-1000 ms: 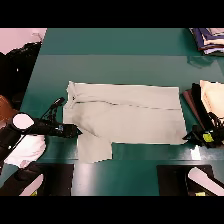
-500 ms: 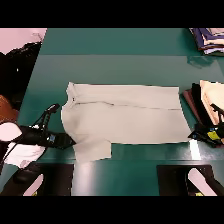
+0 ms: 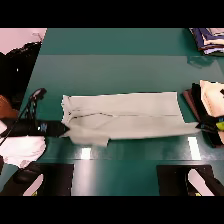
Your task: Fold the shirts.
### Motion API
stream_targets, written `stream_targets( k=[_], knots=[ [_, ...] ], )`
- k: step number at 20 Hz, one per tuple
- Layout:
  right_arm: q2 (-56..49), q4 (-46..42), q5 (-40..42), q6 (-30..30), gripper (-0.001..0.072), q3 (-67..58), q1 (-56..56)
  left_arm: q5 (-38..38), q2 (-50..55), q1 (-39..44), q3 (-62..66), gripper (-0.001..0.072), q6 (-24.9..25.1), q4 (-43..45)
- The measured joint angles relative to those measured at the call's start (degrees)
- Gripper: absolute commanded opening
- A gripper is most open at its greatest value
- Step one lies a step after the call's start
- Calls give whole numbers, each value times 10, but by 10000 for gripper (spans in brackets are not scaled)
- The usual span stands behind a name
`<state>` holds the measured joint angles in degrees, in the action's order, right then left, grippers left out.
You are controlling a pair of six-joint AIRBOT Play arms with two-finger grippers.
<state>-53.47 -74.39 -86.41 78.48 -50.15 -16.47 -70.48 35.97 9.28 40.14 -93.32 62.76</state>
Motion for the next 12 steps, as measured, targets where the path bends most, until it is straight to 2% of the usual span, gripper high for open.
stream_targets(
  k=[6, 12],
  knots=[
    [-183, -2, 33, 20, 17, -146, 68, 140, 228, 0, 96, 27, 34, 33],
    [-340, 47, 40, 29, 18, -284, 90, 182, 409, 0, 238, 27, 51, 41]
  ],
)
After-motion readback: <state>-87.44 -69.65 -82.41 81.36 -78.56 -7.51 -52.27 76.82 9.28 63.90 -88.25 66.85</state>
